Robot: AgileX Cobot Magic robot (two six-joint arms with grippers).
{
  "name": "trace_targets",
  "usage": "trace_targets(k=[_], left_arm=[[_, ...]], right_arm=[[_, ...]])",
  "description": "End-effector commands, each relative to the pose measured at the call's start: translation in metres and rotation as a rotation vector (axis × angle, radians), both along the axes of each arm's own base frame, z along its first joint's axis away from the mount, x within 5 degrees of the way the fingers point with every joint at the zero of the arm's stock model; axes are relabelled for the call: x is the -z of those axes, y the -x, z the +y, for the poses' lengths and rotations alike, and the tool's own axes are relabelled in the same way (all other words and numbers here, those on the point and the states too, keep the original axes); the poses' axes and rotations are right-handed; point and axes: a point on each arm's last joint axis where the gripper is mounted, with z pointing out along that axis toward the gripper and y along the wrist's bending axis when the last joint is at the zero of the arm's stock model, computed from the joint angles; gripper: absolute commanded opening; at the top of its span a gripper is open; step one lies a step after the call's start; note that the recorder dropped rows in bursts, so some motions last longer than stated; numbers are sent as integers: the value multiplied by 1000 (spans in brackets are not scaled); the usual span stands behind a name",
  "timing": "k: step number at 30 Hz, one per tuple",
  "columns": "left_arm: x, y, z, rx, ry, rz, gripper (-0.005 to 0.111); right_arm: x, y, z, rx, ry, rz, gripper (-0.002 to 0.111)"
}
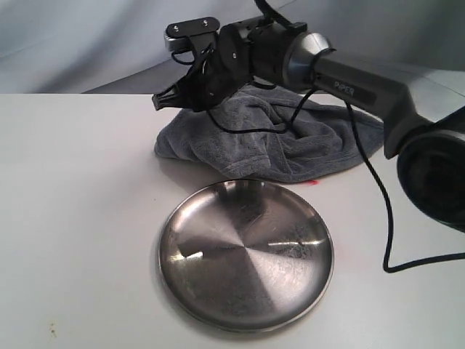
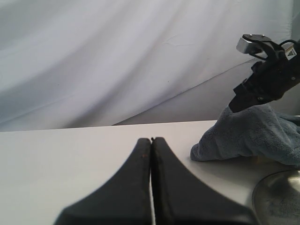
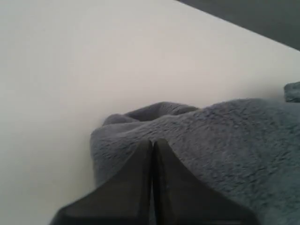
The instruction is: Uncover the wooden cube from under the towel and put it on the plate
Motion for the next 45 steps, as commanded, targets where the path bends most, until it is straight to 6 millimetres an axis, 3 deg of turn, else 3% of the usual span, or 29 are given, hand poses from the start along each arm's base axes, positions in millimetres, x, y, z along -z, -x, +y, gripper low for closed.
trace_targets(k=[1, 6, 11, 18, 26, 32, 39, 45], left_arm=[[0, 0, 0, -3, 4, -10, 0], [0, 0, 0, -3, 4, -10, 0], [0, 0, 0, -3, 4, -10, 0], [0, 0, 0, -3, 4, -10, 0], [0, 0, 0, -3, 4, -10, 0], [0, 0, 0, -3, 4, -10, 0], [0, 0, 0, -3, 4, -10, 0], [0, 0, 0, -3, 4, -10, 0]], right_arm=[[-3, 19, 15, -73, 41, 14, 0], [2, 40, 26, -137, 114, 64, 0], [-1, 47, 21, -145, 173, 123, 0], [-23, 58, 6, -152, 228, 135, 0], [-17, 70, -29, -108, 297, 112, 0], [-17, 58, -75, 11, 235, 93, 0], [-23, 15, -131, 179, 156, 44, 0], [-20, -6, -146, 231, 103, -13, 0]])
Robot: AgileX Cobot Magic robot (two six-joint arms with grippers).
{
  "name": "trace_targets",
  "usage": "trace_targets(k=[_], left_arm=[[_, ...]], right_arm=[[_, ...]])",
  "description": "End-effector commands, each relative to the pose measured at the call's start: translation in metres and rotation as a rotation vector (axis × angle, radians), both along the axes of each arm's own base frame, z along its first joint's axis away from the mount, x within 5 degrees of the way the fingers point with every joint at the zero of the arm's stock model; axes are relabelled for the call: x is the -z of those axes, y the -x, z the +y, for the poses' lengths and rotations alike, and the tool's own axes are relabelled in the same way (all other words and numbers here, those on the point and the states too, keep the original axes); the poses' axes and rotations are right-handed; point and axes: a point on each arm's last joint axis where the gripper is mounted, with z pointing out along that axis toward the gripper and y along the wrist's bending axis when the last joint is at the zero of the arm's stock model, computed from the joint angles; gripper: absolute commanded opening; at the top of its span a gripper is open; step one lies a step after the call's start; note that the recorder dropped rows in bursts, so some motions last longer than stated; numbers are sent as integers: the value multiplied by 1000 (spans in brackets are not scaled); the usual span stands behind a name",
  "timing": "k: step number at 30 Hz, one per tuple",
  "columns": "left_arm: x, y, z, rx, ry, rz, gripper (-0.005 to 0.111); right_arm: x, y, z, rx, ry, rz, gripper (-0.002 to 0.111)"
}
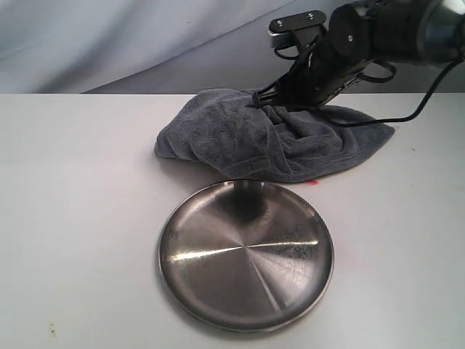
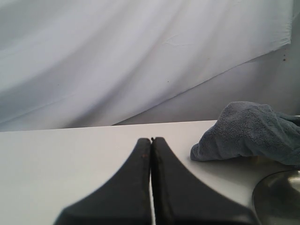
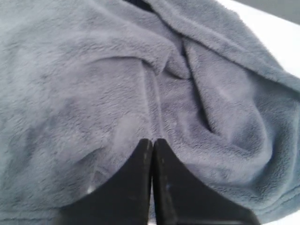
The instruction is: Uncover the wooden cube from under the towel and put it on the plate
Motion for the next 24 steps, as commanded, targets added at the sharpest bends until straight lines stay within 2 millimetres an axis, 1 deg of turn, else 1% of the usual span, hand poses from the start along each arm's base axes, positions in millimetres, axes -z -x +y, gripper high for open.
trace_targets(k=[1, 7, 17, 20, 24], left_arm=[[0, 0, 0, -3, 4, -10, 0], [0, 0, 0, -3, 4, -10, 0], [0, 0, 0, -3, 4, -10, 0], [0, 0, 0, -3, 4, -10, 0], [0, 0, 0, -3, 4, -10, 0]], right_arm=[[3, -11, -3, 15, -37, -59, 0], [7, -19, 5, 40, -144, -118, 0], [15, -27, 11, 39, -176, -158, 0], [10, -33, 20, 30, -161, -136, 0], [-4, -34, 41, -7, -169, -151, 0]])
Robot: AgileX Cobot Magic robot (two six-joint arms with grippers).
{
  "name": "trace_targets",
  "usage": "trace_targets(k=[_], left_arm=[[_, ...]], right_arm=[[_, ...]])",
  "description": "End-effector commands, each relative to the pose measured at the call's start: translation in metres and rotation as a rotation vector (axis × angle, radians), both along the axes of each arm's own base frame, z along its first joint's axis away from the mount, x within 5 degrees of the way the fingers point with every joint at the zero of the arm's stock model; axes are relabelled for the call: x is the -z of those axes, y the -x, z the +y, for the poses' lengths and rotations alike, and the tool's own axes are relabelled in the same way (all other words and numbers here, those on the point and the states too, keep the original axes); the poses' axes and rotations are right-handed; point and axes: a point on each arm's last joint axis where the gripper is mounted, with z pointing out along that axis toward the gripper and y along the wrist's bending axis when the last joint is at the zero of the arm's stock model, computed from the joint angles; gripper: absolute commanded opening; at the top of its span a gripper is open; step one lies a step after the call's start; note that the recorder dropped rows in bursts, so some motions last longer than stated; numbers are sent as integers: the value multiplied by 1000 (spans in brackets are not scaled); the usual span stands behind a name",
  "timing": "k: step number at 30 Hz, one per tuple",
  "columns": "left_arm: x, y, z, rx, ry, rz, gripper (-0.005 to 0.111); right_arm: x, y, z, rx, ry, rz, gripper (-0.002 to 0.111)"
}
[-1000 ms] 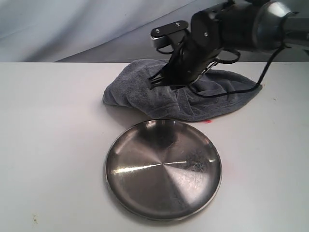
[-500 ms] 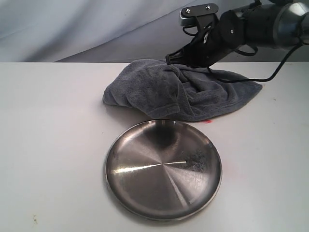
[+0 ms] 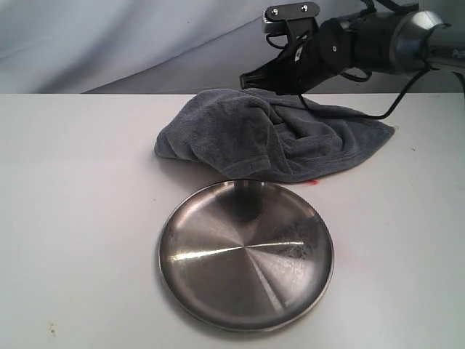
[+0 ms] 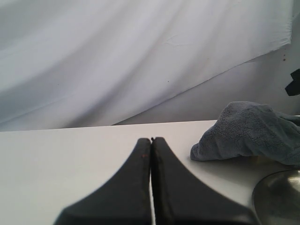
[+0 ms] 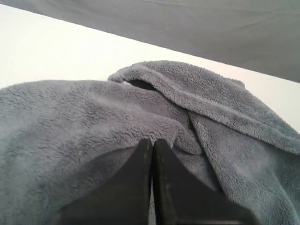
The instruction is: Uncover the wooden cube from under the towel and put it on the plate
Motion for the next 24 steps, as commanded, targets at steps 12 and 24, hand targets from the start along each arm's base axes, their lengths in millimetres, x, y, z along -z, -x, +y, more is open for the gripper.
trace_targets(k=[12, 24], left_arm=[[0, 0, 0, -3, 4, -10, 0], [0, 0, 0, -3, 4, -10, 0]], right_arm=[[10, 17, 80, -145, -7, -6, 0], [-11, 30, 78, -175, 44, 27, 0]])
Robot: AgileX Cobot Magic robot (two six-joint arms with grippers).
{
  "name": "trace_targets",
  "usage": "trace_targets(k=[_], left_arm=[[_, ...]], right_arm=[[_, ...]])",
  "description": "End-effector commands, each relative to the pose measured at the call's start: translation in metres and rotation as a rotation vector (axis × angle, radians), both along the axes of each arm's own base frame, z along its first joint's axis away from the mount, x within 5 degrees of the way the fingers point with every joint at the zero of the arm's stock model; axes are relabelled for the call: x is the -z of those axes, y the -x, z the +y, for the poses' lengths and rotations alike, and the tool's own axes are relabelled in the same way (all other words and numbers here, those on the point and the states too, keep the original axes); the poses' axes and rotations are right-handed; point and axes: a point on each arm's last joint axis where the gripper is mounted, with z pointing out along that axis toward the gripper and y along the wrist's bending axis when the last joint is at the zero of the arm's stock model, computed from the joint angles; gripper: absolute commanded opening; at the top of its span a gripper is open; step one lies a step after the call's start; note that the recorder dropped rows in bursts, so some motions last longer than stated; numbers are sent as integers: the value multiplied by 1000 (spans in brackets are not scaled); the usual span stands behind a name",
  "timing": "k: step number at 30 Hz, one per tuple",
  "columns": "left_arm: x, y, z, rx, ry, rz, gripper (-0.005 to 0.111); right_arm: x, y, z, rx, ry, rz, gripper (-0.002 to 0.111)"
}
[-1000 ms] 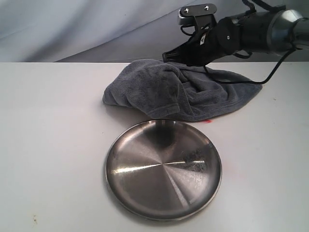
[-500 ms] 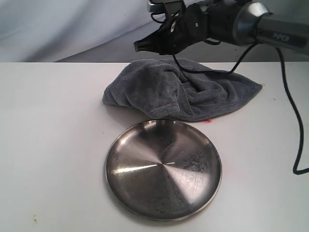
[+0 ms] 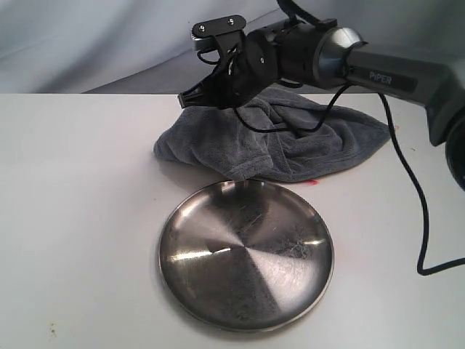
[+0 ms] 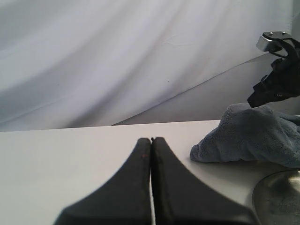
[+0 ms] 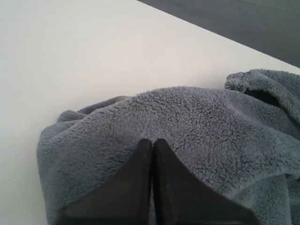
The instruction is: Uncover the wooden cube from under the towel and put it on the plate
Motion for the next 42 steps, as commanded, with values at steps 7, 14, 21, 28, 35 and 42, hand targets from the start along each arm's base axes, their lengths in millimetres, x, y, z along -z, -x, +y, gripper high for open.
trace_targets(k=[7, 14, 21, 28, 35, 42], left_arm=[[0, 0, 0, -3, 6, -10, 0], [0, 0, 0, -3, 6, -10, 0], [0, 0, 0, -3, 6, -10, 0], [0, 0, 0, -3, 6, -10, 0], [0, 0, 0, -3, 6, -10, 0], [0, 0, 0, -3, 6, -10, 0]], right_arm=[[-26, 12, -10, -2, 59, 55, 0], [-25, 12, -11, 1, 67, 65, 16], [-26, 10, -11, -4, 72, 32, 52], [-8, 5, -9, -20, 128, 10, 51], [6, 3, -8, -22, 149, 29, 51], [7, 3, -8, -17, 147, 33, 39]])
